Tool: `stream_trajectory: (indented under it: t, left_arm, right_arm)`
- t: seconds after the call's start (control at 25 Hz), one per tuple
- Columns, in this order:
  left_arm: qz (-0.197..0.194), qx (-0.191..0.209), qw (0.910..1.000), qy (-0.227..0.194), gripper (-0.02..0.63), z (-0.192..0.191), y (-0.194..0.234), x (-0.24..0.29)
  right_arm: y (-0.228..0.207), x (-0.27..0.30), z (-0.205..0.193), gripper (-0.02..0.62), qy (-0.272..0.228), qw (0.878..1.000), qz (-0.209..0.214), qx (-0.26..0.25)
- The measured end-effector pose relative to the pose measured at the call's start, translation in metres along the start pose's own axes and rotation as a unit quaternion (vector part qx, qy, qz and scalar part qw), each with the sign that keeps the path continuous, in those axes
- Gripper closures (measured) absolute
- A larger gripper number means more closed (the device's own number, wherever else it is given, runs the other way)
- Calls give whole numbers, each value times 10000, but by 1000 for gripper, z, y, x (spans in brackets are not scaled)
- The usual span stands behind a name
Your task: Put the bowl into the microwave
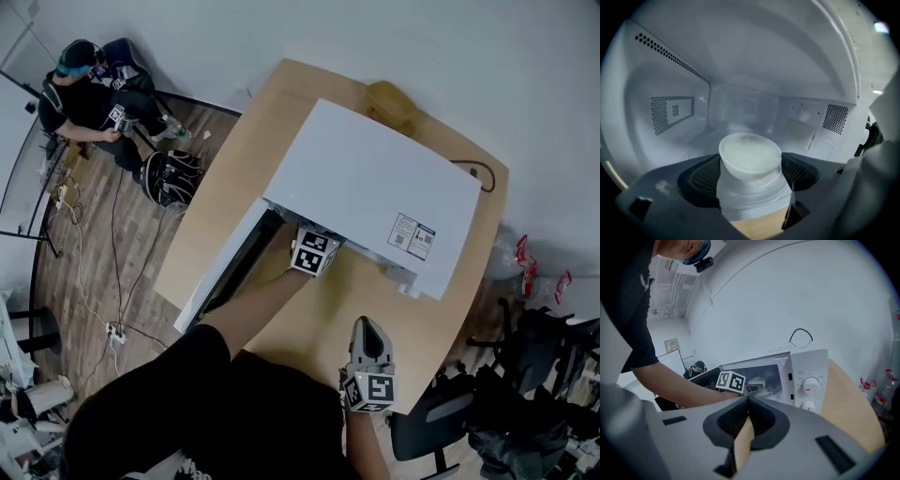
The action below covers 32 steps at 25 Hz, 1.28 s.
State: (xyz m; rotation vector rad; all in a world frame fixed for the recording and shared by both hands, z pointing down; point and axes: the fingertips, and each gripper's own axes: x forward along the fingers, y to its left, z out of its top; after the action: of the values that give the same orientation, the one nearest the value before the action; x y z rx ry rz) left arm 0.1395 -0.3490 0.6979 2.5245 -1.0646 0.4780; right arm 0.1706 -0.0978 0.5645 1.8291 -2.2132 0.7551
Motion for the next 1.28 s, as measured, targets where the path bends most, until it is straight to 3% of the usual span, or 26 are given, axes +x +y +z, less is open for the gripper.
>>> stream_trajectory:
  t: [0.16,0.52,0.64,0.96,1.28]
  left_arm:
    - [52,101,9999,20,224,2,-3,8]
    - [12,-38,10000,24,224,-2,-5,8]
    - [-26,-55,10000,12,224,-4,-3,-5]
    - [-115,152,9998,76,224,-16,-22,-74]
    - [-129,-268,9992,-251,224,-14,-52,-164]
  right_arm:
    - [-2,6,4,535,-75,9999,-16,88]
    - [-13,3,5,535,-267,9960,-14,854]
    - [-17,1,9,535,-306,9962,-100,812]
    - [-18,-12,9,535,-304,9937,-510,952]
    - [28,-33,24,535,-645,9947,-361,709]
